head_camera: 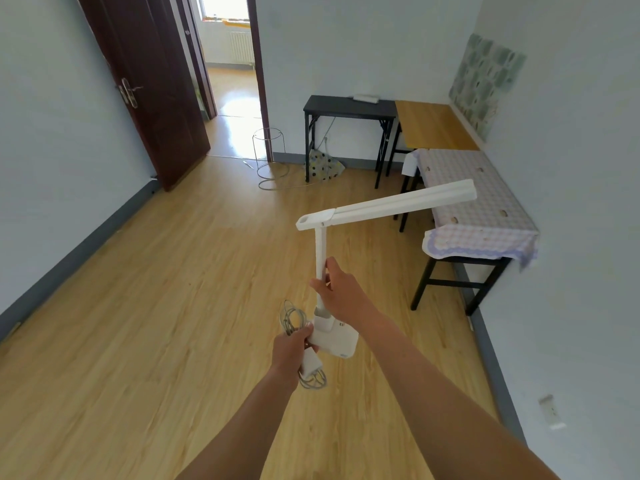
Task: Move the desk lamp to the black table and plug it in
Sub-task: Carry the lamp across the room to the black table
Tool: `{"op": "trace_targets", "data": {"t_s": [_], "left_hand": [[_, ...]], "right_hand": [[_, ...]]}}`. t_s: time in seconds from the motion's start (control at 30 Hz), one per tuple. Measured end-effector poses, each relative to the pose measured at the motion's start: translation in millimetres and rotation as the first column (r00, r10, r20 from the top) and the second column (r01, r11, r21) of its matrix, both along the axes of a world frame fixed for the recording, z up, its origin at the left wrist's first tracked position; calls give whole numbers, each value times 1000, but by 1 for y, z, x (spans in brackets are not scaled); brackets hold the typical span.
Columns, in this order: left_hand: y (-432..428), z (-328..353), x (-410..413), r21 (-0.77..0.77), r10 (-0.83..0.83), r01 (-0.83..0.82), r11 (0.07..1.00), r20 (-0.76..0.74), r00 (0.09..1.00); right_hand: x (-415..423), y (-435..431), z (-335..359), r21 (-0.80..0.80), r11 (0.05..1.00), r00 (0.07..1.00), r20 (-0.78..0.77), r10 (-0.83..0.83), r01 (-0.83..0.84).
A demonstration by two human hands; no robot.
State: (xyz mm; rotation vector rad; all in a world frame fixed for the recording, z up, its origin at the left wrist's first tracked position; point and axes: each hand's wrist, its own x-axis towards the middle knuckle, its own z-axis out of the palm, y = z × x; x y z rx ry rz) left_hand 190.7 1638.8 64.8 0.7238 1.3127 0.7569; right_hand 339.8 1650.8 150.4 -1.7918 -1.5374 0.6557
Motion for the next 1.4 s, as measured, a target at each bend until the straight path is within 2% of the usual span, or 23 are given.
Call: {"op": "trace_targets", "data": {"t_s": [0.33, 0.67, 0.9, 1.4], "left_hand": [[39, -3, -12, -12, -30, 31, 999, 61, 998], [72, -8, -1, -17, -59, 59, 998, 49, 997], [105, -8, 21, -12, -43, 44, 999, 37, 998], [192, 0, 115, -8, 17, -16, 1000, 35, 999]], "right_hand": [[-15, 32, 1, 2, 999, 998, 25, -51, 51], [-5, 64, 0, -9, 998, 998, 26, -64, 64], [20, 101, -6, -19, 998, 998, 11, -58, 58], [115, 197, 8, -16, 998, 998, 11, 63, -63]]}}
